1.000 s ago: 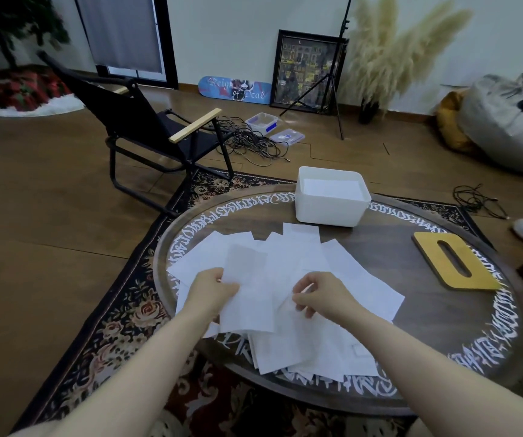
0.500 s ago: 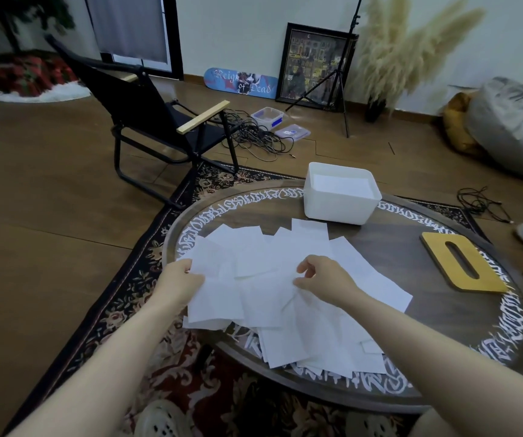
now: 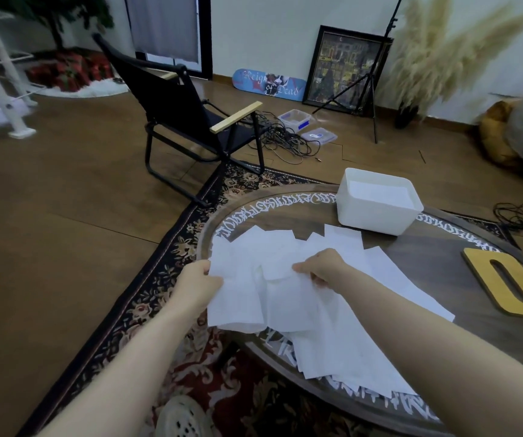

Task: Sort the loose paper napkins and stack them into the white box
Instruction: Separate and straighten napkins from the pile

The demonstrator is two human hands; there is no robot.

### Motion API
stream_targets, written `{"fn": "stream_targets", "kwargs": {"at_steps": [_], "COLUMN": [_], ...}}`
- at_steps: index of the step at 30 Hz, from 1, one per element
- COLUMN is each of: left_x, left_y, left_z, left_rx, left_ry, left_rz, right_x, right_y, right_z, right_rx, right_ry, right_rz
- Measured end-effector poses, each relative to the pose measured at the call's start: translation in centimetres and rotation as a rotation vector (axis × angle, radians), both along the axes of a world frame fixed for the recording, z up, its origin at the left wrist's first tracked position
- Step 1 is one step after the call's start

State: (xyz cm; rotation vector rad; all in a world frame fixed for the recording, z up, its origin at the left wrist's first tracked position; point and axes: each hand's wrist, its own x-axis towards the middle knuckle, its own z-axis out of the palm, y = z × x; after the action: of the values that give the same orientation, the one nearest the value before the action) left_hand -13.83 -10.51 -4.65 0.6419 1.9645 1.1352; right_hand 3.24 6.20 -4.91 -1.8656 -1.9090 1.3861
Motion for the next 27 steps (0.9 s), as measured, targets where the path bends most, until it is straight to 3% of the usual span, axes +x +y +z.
{"fn": "stream_targets", "kwargs": {"at_steps": [7,27], "left_x": [0.3,10.1], "left_y": [-0.1,5.4], "left_z": [0.5,1.1], "left_rx": [0.011,-0.020], "left_ry": [0.008,0.000], "left_rz": [-0.003,-0.216], "right_x": [0.7,20.3], "right_y": [-0.1,-0.8], "right_z": [-1.0,-0.2], "right_rx": [0.074,0.191], "right_ry": [-0.015,-0.224], "right_rz": [-0.011,-0.022]}}
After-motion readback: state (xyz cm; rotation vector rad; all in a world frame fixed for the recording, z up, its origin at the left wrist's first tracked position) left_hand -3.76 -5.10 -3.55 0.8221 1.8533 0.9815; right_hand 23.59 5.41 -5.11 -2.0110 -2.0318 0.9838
